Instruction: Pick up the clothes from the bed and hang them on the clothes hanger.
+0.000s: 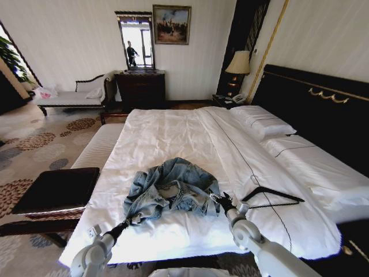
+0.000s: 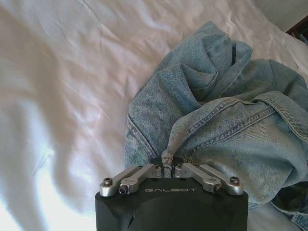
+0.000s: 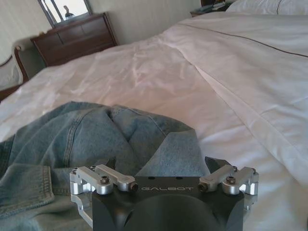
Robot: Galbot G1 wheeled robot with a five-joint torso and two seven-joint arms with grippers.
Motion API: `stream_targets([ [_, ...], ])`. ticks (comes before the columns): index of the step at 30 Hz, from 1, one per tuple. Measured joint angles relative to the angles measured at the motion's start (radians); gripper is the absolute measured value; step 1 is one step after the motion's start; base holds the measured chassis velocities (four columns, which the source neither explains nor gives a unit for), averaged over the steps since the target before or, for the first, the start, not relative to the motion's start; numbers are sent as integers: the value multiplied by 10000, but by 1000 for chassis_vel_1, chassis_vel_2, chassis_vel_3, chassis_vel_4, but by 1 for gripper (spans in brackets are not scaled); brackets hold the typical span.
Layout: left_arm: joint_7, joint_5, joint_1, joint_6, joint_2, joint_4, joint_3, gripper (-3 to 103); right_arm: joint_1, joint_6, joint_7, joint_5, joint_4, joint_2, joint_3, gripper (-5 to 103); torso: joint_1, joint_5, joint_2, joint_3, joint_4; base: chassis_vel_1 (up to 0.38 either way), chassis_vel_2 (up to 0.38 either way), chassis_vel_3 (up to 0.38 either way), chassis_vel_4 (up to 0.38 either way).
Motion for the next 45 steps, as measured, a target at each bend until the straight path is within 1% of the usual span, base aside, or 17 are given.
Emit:
stream_targets([
  [2,-1,0,0,0,0,-1,3,7,130,-129,135,84,34,-121,-156,100,0,0,0,0,1,0,0,0,0],
  [5,-7,4,1,-1,-12,-4,11,7,538,-666,720,576,204,-324,-566,100,0,0,-1,0,1,0,0,0,0],
  [7,-7,9,10,-2,-17,-14,9,7,734,-994,1137,937,309,-309,-714,100,0,0,0,0,1,0,0,0,0],
  [9,-8,10,15,-2,-17,-17,6,7,790,-1081,1243,1052,343,-286,-746,100,0,0,-1,0,1,0,0,0,0],
  [11,-8,15,32,-7,-13,-18,-11,7,916,-1213,1430,1444,452,-181,-834,100,0,0,0,0,1,0,0,0,0],
  [16,-7,20,58,-12,0,-19,-34,7,983,-1224,1493,1887,637,-54,-901,100,0,-1,0,-1,0,0,0,0,0],
  [25,-9,93,60,-19,-22,-18,-25,7,788,-1241,1403,1812,598,35,-981,100,0,-1,0,-1,0,0,0,0,0],
  [26,-10,96,59,-19,-23,-15,-25,7,770,-1242,1394,1783,588,57,-992,103,0,0,0,-1,0,0,0,0,0],
  [27,-11,100,58,-20,-23,-13,-24,7,758,-1242,1388,1763,583,75,-998,100,0,0,0,-1,0,0,0,0,0],
  [29,-13,101,58,-20,-23,-13,-24,7,745,-1242,1383,1749,583,86,-998,100,0,-1,0,-1,1,0,0,0,0],
  [32,-20,107,52,-21,-25,-13,-24,7,654,-1243,1372,1724,627,92,-984,85,0,0,0,-1,1,0,0,0,0],
  [33,-20,107,52,-21,-25,-13,-24,7,654,-1243,1372,1724,627,92,-984,85,0,0,0,-1,1,0,0,0,0],
  [36,-24,117,40,-28,-21,-6,-25,7,430,-1230,1339,1634,790,84,-922,68,0,0,0,0,0,0,0,0,0],
  [37,-24,117,40,-28,-21,-6,-25,7,430,-1230,1339,1634,790,84,-922,68,0,0,0,0,0,0,0,0,0],
  [39,-24,125,38,-31,-14,6,-25,7,275,-1181,1279,1520,890,84,-893,58,0,-1,0,-1,0,0,0,0,0],
  [41,-24,130,37,-35,-12,10,-24,7,202,-1140,1232,1442,928,83,-884,58,0,0,0,-1,1,0,0,0,0],
  [45,-26,157,29,-42,6,16,-16,7,-44,-993,1020,1164,1014,67,-833,36,0,0,0,-1,0,0,0,0,0],
])
